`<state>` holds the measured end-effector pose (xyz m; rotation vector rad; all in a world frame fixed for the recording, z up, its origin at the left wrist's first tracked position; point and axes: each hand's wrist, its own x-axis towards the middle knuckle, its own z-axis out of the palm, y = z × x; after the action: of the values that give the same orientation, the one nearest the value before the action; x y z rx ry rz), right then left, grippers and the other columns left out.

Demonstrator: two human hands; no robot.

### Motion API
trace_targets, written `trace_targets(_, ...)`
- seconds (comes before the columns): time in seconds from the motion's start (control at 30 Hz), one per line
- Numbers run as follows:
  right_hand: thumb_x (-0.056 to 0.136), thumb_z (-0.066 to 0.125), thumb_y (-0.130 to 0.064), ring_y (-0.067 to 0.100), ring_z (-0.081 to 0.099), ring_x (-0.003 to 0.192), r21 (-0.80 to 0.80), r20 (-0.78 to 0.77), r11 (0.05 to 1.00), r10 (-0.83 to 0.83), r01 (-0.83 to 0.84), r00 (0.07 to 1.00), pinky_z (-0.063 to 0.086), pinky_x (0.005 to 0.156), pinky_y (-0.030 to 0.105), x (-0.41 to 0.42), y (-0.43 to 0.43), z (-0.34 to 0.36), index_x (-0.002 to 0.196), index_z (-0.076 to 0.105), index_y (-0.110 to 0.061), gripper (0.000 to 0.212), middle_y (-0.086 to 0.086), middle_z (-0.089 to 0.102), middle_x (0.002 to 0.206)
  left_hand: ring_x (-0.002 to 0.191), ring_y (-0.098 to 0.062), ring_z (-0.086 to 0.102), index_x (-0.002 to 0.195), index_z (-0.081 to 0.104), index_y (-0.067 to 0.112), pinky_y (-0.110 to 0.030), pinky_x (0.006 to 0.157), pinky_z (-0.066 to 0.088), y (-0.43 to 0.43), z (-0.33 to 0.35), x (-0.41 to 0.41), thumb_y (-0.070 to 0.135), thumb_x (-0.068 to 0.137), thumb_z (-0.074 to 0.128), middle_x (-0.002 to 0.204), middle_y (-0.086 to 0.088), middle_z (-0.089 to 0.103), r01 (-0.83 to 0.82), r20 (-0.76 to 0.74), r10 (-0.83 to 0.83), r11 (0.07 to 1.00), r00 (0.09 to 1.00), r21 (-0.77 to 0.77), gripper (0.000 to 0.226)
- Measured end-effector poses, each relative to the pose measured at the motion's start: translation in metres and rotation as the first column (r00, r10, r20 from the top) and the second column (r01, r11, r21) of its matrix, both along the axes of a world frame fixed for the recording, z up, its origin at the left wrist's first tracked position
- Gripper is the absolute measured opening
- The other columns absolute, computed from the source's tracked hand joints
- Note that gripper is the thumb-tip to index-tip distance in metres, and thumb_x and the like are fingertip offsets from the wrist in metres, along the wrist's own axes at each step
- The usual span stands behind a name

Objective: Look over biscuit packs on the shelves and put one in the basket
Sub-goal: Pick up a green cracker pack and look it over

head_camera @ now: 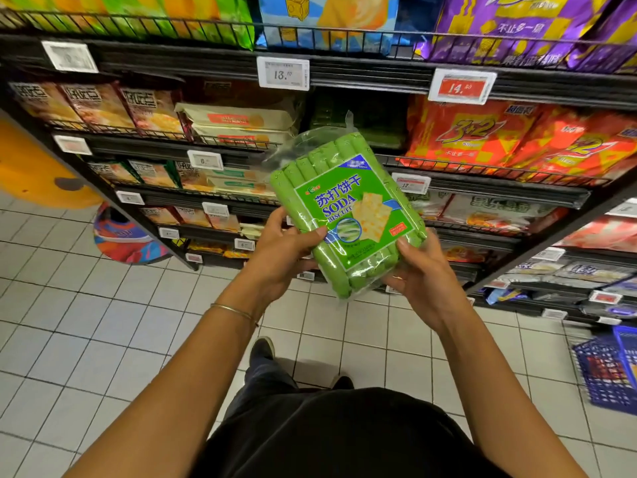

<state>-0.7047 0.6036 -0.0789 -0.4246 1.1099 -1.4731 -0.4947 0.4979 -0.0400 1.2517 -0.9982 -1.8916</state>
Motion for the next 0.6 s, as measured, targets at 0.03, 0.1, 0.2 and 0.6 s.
trace_targets(0.03,0.091,0.072,-0.021,0.03,0.072,0.113,-0.011,0.035,1.0,-0.012,0.012,0.999,0.062,0.081,0.045,0.003,-0.001,-0.001,0.147,0.045,-0.021,0.062,0.009,0.067,0.139,0.094,-0.031,0.076,0.131,0.051,0.016,-0.052,0.078,0.064,0.002,-0.003,-0.002,-0.007,0.09,0.071,0.111,-0.014,0.078,-0.028,-0.036,0.029,0.999,0.999,0.034,0.051)
trace_targets(0.1,0.094,0.066,-0.025,0.032,0.069,0.119,0.012,0.119,0.999,-0.04,0.039,0.992,0.06,0.09,0.052,0.011,-0.007,-0.001,0.151,0.045,-0.014,0.062,0.011,0.065,0.141,0.11,-0.041,0.071,0.129,0.052,0.014,-0.062,0.091,0.058,0.008,-0.009,-0.007,-0.007,0.09,0.071,0.127,-0.021,0.072,-0.076,-0.098,0.086,0.992,0.991,0.097,0.048)
trace_targets(0.2,0.094,0.066,-0.025,0.043,0.06,0.131,0.068,0.115,0.996,-0.06,0.053,0.991,0.044,0.108,0.071,0.021,-0.018,-0.002,0.149,0.049,-0.006,0.06,0.022,0.061,0.144,0.115,-0.04,0.071,0.13,0.053,0.013,-0.063,0.097,0.056,0.014,-0.018,-0.008,-0.005,0.09,0.072,0.131,-0.018,0.071,-0.112,-0.12,0.128,0.984,0.984,0.136,0.048)
trace_targets(0.6,0.097,0.056,-0.004,0.043,0.058,0.129,0.027,-0.009,0.996,-0.081,0.081,0.997,0.041,0.11,0.071,-0.02,-0.053,0.009,0.135,0.058,-0.01,0.038,0.027,0.055,0.147,0.114,-0.029,0.073,0.139,0.048,0.033,-0.052,0.094,0.057,-0.052,-0.015,0.055,0.014,0.086,0.079,0.13,-0.004,0.074,-0.232,-0.134,0.253,0.96,0.958,0.154,0.064)
